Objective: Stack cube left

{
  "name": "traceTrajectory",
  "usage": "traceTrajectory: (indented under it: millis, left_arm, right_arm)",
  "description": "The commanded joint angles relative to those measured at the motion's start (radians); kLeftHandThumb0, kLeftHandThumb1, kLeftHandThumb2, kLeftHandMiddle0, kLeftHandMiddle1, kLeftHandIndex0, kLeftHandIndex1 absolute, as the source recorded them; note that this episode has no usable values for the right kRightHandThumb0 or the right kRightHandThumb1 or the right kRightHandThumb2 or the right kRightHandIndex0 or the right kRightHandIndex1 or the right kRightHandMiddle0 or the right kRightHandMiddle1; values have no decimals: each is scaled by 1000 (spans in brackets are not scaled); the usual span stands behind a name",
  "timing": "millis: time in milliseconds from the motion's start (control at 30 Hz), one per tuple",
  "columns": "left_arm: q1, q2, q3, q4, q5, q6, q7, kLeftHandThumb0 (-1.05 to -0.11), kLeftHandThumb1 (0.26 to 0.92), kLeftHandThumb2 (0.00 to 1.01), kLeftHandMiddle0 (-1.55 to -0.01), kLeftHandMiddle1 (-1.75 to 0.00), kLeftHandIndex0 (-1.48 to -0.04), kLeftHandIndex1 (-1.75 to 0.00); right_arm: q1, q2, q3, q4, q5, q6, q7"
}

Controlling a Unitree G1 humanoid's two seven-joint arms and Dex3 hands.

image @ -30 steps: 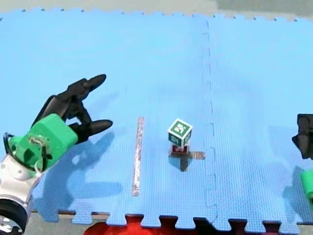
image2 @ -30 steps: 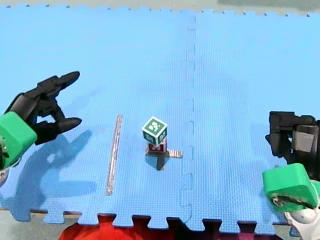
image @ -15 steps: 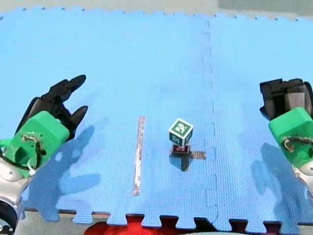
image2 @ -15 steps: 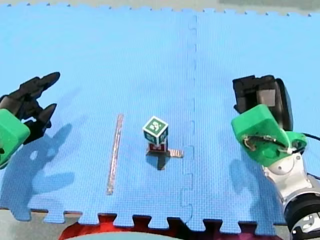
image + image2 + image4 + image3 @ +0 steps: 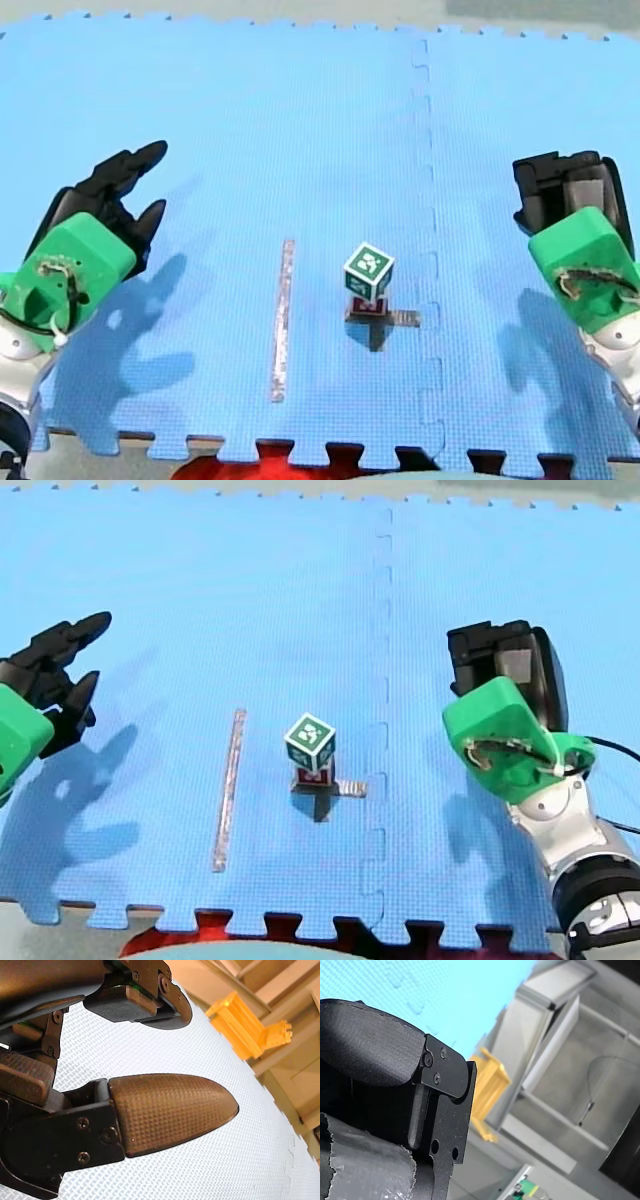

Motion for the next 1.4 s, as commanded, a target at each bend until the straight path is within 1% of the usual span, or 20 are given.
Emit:
traceTrajectory:
  millis: [0, 33, 67, 100, 133, 200, 300, 467, 633, 933, 1100, 1367]
  left_arm:
    - [-5, -1, 8, -1, -12, -2, -15, -1048, 921, 707, -449, -1310, -368, 0]
    - [-5, -4, 19, -2, -29, 2, -39, -1048, 921, 739, -441, -867, -335, -3]
    - [-5, -9, 38, -3, -56, 15, -79, -1048, 921, 754, -412, -576, -296, -1]
    - [-5, -13, 57, -4, -84, 26, -119, -1048, 921, 771, -318, -304, -213, -1]
    - [-3, -15, 72, -4, -107, 35, -155, -1048, 921, 785, -266, -196, -171, 0]
    - [0, -16, 90, -6, -135, 44, -194, -1048, 921, 809, -191, -87, -125, 0]
    - [2, -17, 99, -9, -148, 49, -214, -1048, 921, 822, -149, -44, -111, 0]
    - [-1, -16, 94, -13, -142, 56, -241, -1048, 921, 822, -137, -33, -106, 0]
    - [-7, -14, 97, -21, -148, 62, -278, -1048, 921, 831, -203, -59, -100, 0]
    - [-7, -17, 98, -30, -155, 67, -292, -1048, 921, 836, -231, -60, -101, -1]
    - [-7, -19, 99, -31, -161, 75, -300, -1048, 921, 834, -247, -60, -107, -3]
    - [-4, -21, 95, -35, -159, 70, -310, -1048, 921, 828, -273, -60, -119, -8]
  right_arm:
    - [0, -1, 1, 5, 2, 3, -4]
    - [0, 0, 2, 7, 2, 2, -6]
    - [2, 0, 2, 7, 1, 2, -7]
    - [3, 0, 3, 7, 1, 1, -9]
    - [4, 0, 3, 7, 0, 0, -10]
    - [6, 0, 5, 7, -1, -1, -13]
    - [9, -1, 6, 8, -2, -2, -15]
    - [14, -5, 6, 9, 1, -4, -14]
    - [22, -9, 1, 8, 9, -12, -10]
    - [29, -10, -8, 7, 17, -21, -5]
    - [35, -15, -13, 6, 23, -31, 3]
    - [49, -17, -22, 3, 37, -53, 14]
